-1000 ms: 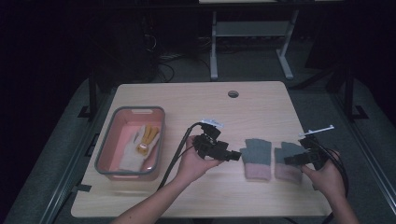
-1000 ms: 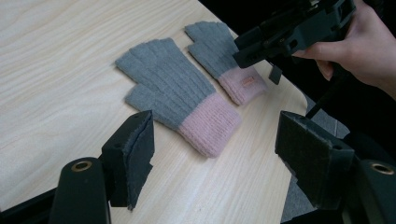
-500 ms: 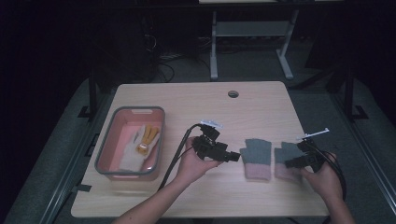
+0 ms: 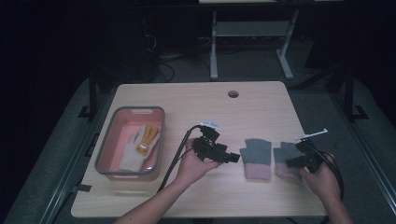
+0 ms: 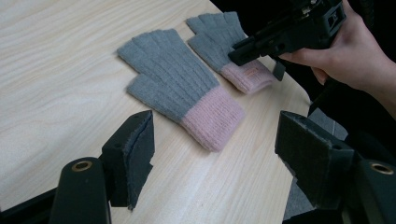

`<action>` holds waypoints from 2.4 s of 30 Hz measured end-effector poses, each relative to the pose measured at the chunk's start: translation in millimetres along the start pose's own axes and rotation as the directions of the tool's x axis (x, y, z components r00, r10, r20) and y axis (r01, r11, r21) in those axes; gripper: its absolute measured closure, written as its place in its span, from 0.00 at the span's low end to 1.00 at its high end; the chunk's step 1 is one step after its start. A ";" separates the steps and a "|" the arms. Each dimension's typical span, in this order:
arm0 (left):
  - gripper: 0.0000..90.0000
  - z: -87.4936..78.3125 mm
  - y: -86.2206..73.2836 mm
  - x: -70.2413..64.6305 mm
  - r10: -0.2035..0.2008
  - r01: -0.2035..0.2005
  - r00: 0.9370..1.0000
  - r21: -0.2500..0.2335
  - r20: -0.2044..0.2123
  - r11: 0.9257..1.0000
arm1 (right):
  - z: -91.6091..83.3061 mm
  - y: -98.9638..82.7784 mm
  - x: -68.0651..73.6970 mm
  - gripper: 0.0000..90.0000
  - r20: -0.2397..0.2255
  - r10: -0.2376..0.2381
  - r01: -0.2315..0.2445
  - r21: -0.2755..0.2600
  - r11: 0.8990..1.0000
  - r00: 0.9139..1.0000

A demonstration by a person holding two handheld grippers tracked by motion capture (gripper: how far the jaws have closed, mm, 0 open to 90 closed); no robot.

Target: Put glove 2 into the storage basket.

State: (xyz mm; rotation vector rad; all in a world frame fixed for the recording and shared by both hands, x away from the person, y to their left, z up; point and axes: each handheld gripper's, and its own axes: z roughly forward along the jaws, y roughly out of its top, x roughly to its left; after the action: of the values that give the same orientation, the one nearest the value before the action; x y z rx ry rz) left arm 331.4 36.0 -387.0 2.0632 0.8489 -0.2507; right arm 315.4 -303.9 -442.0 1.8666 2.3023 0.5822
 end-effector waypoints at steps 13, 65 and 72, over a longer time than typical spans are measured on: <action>0.32 -3.0 1.3 4.8 -0.005 0.005 1.000 -0.008 -0.009 1.000 | -5.4 1.4 -3.8 0.93 -0.030 -0.003 0.003 0.007 1.000 1.000; 0.32 -10.1 -12.5 14.8 -0.038 0.038 0.999 -0.008 -0.033 0.999 | -9.6 46.0 86.7 0.93 -0.138 -0.186 0.185 -0.021 0.983 0.973; 0.32 -3.2 -16.2 16.6 -0.055 0.055 0.998 0.005 -0.027 0.998 | -2.1 47.0 88.1 0.92 -0.140 -0.194 0.196 -0.004 0.981 0.971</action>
State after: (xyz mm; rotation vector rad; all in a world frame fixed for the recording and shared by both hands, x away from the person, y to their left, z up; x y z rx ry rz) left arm 332.8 52.7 -403.2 2.0543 0.9233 -0.2560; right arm 337.3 -211.9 -410.0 1.6245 2.5427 0.6946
